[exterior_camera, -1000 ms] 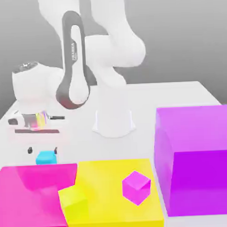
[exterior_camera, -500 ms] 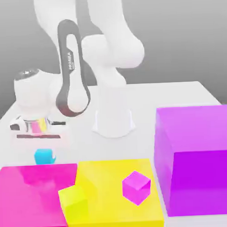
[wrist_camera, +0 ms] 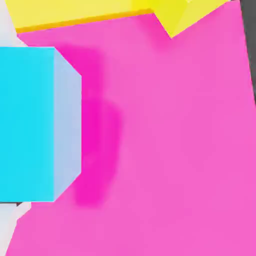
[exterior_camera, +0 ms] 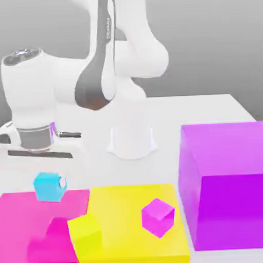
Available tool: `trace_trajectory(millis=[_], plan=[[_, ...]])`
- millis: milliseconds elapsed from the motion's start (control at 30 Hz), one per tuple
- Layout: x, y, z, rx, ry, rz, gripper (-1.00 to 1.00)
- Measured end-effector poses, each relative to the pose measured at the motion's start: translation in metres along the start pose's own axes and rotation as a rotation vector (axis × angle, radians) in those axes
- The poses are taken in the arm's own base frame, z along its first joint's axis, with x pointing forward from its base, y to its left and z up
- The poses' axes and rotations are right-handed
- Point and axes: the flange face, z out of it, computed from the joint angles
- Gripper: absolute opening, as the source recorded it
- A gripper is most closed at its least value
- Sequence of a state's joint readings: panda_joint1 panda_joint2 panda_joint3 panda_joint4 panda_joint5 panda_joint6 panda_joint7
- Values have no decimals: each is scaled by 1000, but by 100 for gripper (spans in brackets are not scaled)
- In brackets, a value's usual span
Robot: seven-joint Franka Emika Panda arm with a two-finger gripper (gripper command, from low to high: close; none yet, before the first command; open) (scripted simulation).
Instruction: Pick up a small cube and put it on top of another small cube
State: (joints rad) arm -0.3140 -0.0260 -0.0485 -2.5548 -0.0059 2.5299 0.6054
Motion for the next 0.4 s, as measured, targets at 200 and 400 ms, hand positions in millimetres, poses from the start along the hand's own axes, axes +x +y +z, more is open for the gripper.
trace_trajectory(millis=[200,400], plan=[[-27,-95,-24,3,-1,20,-100],[-14,-84,14,2,0,66,100]])
